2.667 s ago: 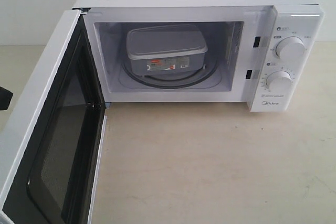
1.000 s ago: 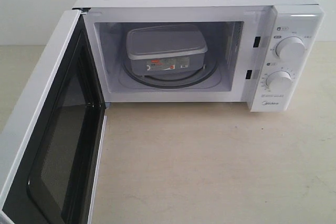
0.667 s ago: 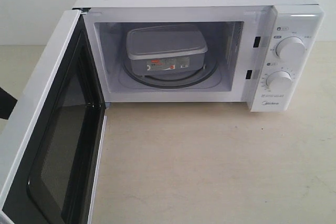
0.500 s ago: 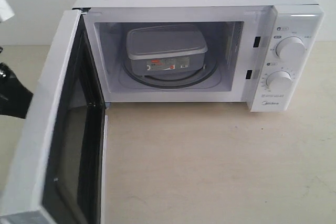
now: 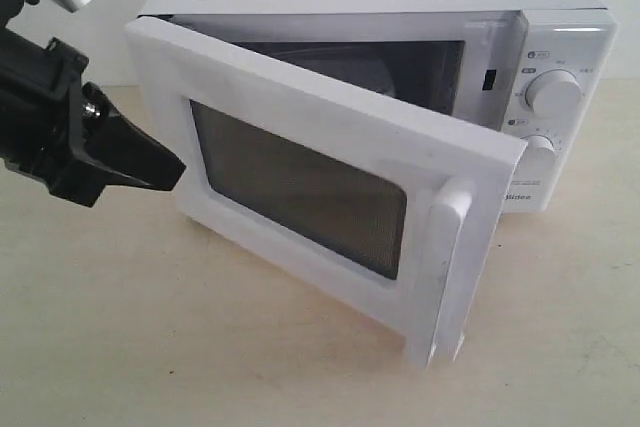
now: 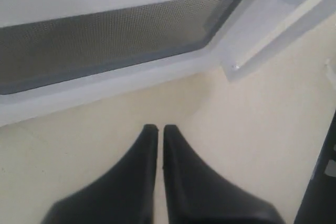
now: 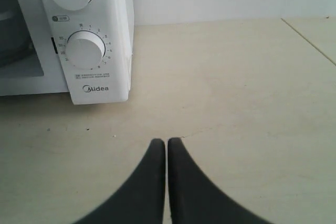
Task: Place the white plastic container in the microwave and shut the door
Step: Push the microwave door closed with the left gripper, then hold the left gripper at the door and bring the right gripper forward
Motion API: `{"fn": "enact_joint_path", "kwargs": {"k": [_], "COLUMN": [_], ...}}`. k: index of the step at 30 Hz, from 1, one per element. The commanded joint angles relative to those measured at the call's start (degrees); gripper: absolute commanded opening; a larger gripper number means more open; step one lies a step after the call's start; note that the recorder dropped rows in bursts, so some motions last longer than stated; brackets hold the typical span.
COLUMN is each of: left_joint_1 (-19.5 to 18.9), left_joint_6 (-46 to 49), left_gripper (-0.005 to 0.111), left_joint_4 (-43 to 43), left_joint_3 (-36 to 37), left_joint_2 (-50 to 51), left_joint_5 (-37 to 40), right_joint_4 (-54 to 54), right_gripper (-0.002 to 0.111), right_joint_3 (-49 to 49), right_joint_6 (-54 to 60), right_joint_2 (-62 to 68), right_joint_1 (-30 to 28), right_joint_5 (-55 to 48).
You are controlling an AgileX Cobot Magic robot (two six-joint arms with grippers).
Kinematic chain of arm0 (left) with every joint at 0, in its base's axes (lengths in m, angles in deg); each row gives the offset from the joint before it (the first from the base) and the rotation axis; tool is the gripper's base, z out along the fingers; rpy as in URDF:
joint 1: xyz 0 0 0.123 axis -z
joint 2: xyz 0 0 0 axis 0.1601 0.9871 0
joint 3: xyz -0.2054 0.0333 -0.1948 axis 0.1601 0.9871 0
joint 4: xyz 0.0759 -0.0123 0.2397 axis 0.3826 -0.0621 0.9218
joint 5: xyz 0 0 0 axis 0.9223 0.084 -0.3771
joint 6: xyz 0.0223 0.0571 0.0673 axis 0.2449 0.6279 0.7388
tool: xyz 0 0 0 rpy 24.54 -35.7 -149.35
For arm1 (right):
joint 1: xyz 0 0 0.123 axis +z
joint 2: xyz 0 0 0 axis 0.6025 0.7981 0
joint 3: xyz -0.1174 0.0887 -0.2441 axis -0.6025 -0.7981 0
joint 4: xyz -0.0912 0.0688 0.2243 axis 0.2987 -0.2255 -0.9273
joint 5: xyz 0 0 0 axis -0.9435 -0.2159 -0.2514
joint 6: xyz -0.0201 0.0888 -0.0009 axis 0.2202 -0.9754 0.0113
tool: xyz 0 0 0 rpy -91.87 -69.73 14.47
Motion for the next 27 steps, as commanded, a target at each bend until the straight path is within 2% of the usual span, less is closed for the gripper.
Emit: {"fn": "enact_joint_path", "kwargs": {"k": [1,7,9,12,27], "left_joint_1": [0.5,0.5,0.5,0.5,0.5], "left_joint_6": [2.3,8.4,10.2,19.0,20.8], "left_gripper": [0.004,0.004,0.004,0.004,0.004], "left_joint_4": [-1.7,-5.1,-8.2,-15.8,-17.1], "left_joint_3": [-0.4,-0.4,-0.4,-0.4,-0.6], "left_joint_2": [2.1,4.1,4.1,4.1,4.1], "left_joint_5": [-1.9,-4.7,-6.6,-11.5,-9.9], "right_joint_4": [0.3,0.3,0.3,0.3,0.7], "right_gripper": [0.0,0.0,0.0,0.0,0.0], "right_joint_3": [0.0,0.0,0.0,0.0,0.0], "right_joint_6": [0.4,0.4,0.4,0.4,0.7], "right_joint_2": [-0.2,-0.2,-0.2,-0.2,-0.2], "right_joint_1": [-0.2,-0.2,-0.2,-0.2,-0.2], "right_joint_5": [0.4,0.4,0.4,0.4,0.6]}}
